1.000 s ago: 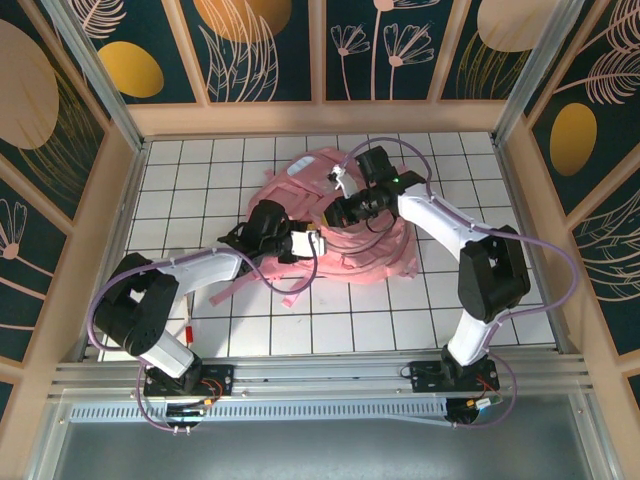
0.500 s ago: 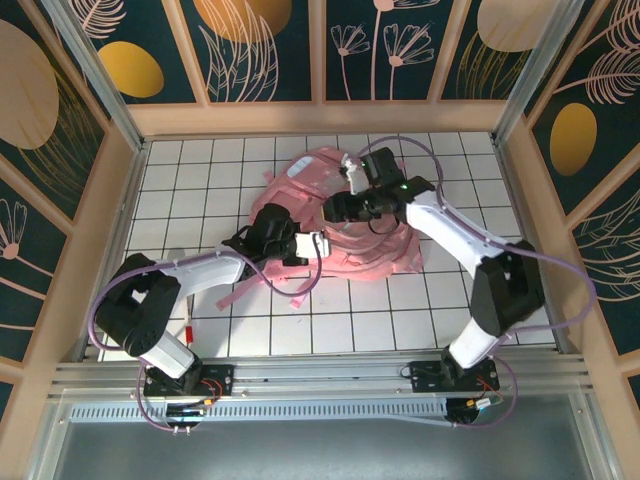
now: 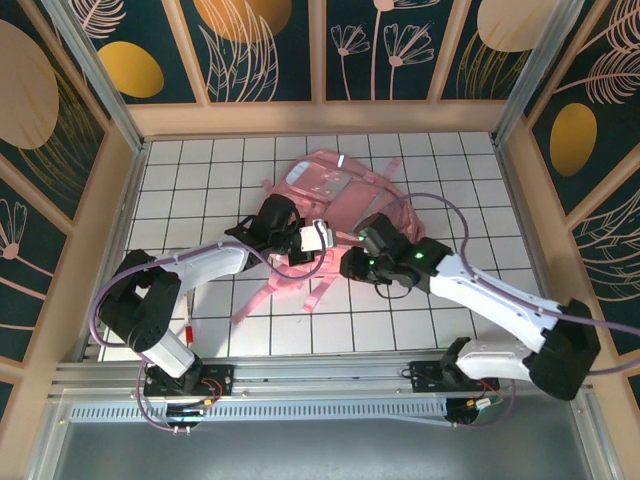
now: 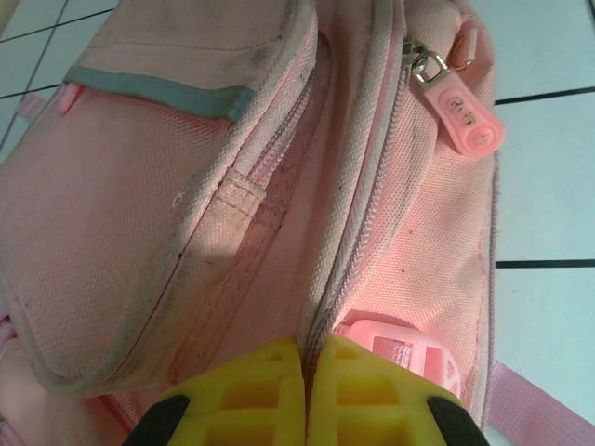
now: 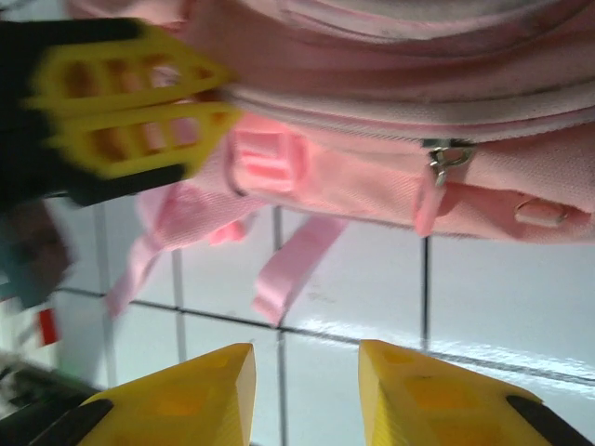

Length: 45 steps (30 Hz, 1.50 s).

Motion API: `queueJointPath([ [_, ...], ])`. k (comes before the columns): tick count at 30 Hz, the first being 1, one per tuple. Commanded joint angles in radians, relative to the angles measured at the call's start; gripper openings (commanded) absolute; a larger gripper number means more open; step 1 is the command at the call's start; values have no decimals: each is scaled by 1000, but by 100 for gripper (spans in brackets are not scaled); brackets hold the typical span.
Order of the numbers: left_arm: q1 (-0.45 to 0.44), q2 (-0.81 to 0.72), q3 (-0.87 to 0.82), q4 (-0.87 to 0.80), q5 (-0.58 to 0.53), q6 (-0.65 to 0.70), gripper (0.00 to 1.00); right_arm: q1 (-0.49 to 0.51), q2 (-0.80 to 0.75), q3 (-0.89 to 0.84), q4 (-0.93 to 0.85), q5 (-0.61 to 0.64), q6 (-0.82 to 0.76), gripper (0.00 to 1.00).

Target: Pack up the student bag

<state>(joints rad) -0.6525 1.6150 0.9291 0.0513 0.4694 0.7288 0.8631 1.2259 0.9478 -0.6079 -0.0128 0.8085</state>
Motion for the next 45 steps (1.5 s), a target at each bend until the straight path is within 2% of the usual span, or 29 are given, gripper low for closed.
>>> queueJointPath([
  [1,11,-15,37,-6,145,-73,0,8,16,9,-29,193,42,36],
  [5,20,-15,37,-5,169,-82,0,-10,31,-4,-1,215,8,41],
  [12,22,-14,37,7,183,-97,0,-19,86,-46,106,222,13,37],
  [17,21,-20,37,-3,192,-76,0,-18,133,-40,159,296,10,28],
  [21,22,-38,23,-28,150,-34,0,-21,155,-23,150,342,-1,1],
  [24,41,-49,-3,-20,113,0,0,-19,122,-12,80,349,-4,0],
  [26,105,-49,-20,10,156,-28,0,-28,85,-22,35,345,-16,0],
  [28,157,-67,-35,9,132,4,0,-67,55,-29,-16,305,-54,0],
  [31,170,-104,-80,15,30,128,0,-133,15,-36,-83,249,-112,0],
  [35,214,-118,-115,7,19,264,0,-182,-11,-37,-124,267,-211,0],
  [37,242,-122,-132,49,15,287,0,-205,-9,-41,-118,247,-255,0],
  [39,295,-97,-103,52,35,297,0,-209,-18,-54,-64,138,-320,0],
  [41,335,-61,-73,68,22,301,0,-173,-30,-65,13,-2,-357,0],
  [42,339,-34,-53,68,-12,277,5,-149,-28,-57,36,-40,-361,0],
  [43,339,-12,-15,29,-25,255,24,-114,-18,-38,50,-72,-362,0],
  [44,338,1,34,-70,27,257,42,-86,-4,-15,56,-84,-357,0],
  [45,337,-4,76,-144,105,247,52,-60,13,8,66,-95,-352,0],
])
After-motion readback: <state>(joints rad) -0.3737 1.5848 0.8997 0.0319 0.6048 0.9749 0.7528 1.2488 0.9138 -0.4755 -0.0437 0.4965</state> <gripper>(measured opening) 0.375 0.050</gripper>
